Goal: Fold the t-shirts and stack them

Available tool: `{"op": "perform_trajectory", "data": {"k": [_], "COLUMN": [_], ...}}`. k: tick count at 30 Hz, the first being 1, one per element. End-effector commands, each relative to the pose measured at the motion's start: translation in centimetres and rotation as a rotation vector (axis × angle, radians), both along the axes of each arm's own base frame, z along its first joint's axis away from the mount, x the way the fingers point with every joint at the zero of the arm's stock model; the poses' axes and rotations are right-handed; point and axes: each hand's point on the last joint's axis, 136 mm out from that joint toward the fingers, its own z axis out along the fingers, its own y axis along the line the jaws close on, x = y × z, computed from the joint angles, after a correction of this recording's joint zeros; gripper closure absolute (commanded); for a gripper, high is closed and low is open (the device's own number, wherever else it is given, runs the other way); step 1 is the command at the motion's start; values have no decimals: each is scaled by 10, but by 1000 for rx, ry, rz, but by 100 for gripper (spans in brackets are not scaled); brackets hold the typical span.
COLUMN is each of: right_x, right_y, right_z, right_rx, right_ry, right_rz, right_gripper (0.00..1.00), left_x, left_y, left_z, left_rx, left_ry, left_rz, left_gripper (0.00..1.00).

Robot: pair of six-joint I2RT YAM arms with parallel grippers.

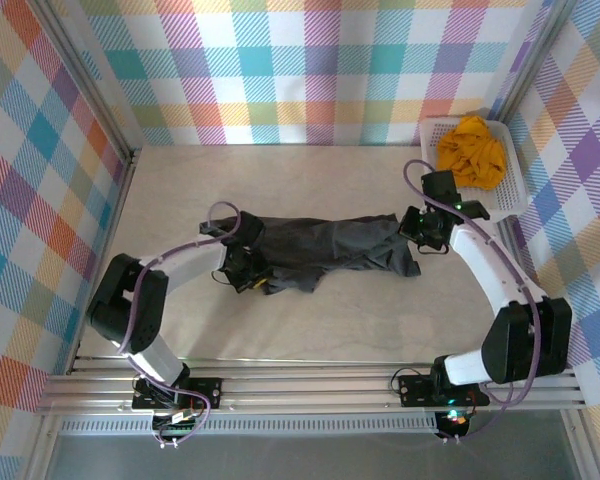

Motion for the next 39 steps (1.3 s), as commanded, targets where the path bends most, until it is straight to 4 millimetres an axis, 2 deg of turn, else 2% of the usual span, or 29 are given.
{"op": "perform_trajectory", "data": {"k": [1,3,6,8,10,12,13,15,16,17,19,21,24,26,31,34,39], "right_x": [-7,-14,-38,-60,-90,-127,-143,-176,-188,-197,-200,-194,-192,-189,-191,-206,-231], "right_y": [-7,-4,1,11,22,34,37,48,53,51,45,37,13,7,22,25,18], "right_z": [33,51,66,65,50,19,2,-37,-50,-57,-56,-48,-46,-52,-79,-93,-94], "right_rx": [-12,14,23,41,60,89,104,185,217,220,197,171,100,117,279,301,279], "right_ry": [-69,-105,-110,-85,-17,101,163,318,377,415,412,367,361,356,430,524,585], "right_rz": [-16,-32,-47,-23,16,62,75,109,120,112,89,47,-100,-191,-350,-402,-441], "right_gripper": [100,100,100,100,100,100,96,83,73,64,48,41,39,39,44,46,44], "left_x": [6,6,-2,-9,-15,-26,-32,-47,-55,-60,-70,-77,-81,-84,-89,-91,-93], "left_y": [30,47,78,101,117,127,129,131,131,133,136,140,145,147,149,148,147], "left_z": [77,126,178,198,206,197,191,165,153,143,126,117,113,112,109,108,107], "left_rx": [88,111,144,163,158,158,158,155,152,151,150,161,187,200,204,197,186], "left_ry": [-146,-248,-369,-427,-465,-453,-435,-368,-337,-316,-289,-268,-257,-253,-246,-246,-241], "left_rz": [74,139,246,321,380,411,419,425,430,440,452,465,458,447,443,443,439], "left_gripper": [100,100,100,100,100,100,100,100,100,100,100,100,100,100,100,100,100]}}
